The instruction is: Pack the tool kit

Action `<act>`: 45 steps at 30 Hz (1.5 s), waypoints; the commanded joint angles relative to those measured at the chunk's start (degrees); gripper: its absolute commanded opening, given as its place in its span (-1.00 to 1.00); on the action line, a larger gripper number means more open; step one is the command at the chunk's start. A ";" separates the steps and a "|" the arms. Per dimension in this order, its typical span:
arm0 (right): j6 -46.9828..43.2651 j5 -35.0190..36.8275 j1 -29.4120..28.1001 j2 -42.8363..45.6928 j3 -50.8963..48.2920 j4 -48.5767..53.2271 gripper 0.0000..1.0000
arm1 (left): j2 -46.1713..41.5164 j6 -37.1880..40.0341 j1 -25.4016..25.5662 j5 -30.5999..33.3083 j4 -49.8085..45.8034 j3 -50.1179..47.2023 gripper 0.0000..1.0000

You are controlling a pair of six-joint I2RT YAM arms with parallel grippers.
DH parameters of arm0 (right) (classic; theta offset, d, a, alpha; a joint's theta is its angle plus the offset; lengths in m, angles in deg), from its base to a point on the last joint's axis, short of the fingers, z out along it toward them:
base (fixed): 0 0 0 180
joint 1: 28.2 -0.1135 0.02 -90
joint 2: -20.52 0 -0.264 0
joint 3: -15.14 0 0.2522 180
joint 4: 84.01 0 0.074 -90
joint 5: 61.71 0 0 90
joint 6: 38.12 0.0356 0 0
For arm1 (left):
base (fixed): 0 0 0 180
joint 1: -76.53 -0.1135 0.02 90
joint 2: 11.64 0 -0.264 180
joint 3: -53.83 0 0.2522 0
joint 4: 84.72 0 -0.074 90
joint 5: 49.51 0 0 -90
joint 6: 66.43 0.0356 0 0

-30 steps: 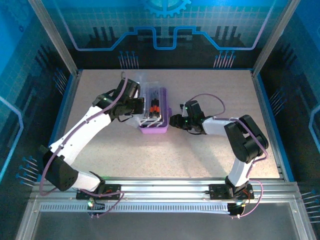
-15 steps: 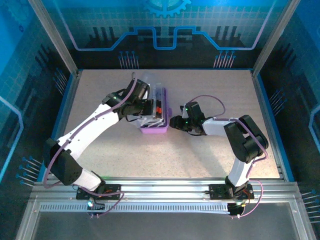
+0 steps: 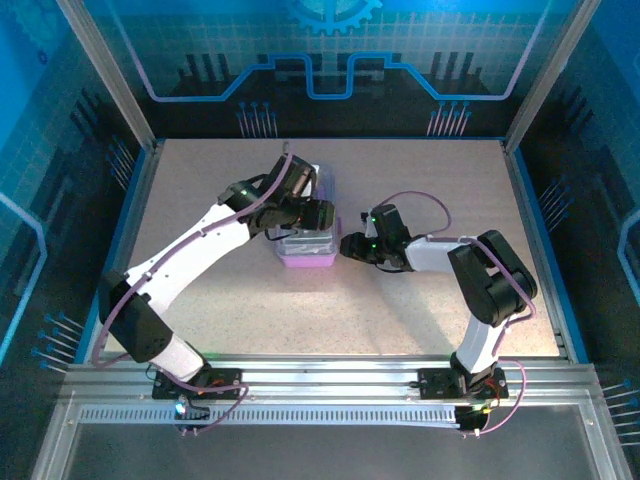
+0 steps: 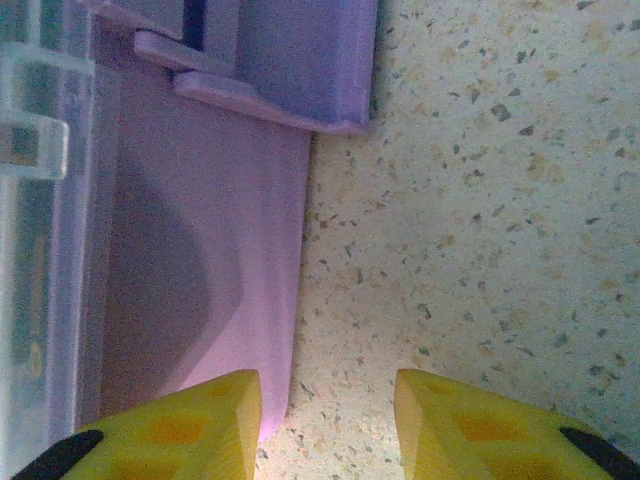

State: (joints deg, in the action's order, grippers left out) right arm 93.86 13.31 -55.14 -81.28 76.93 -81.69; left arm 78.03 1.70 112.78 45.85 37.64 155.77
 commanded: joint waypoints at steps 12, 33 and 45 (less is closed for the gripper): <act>-2.14 2.84 0.62 4.43 -2.03 0.10 0.03 | 9.36 5.42 -13.52 2.09 -7.39 7.80 0.99; -3.46 3.49 0.70 4.94 -2.59 -0.25 0.37 | 23.90 7.10 -15.05 -2.91 -6.75 11.01 0.92; -3.08 1.76 2.53 7.91 -4.12 -1.13 0.39 | 15.74 3.63 -15.17 -1.44 -1.31 -2.74 0.43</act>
State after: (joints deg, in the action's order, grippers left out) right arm 90.89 15.93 -53.72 -75.16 73.69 -81.58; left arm 96.70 6.99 98.34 43.38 38.93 158.33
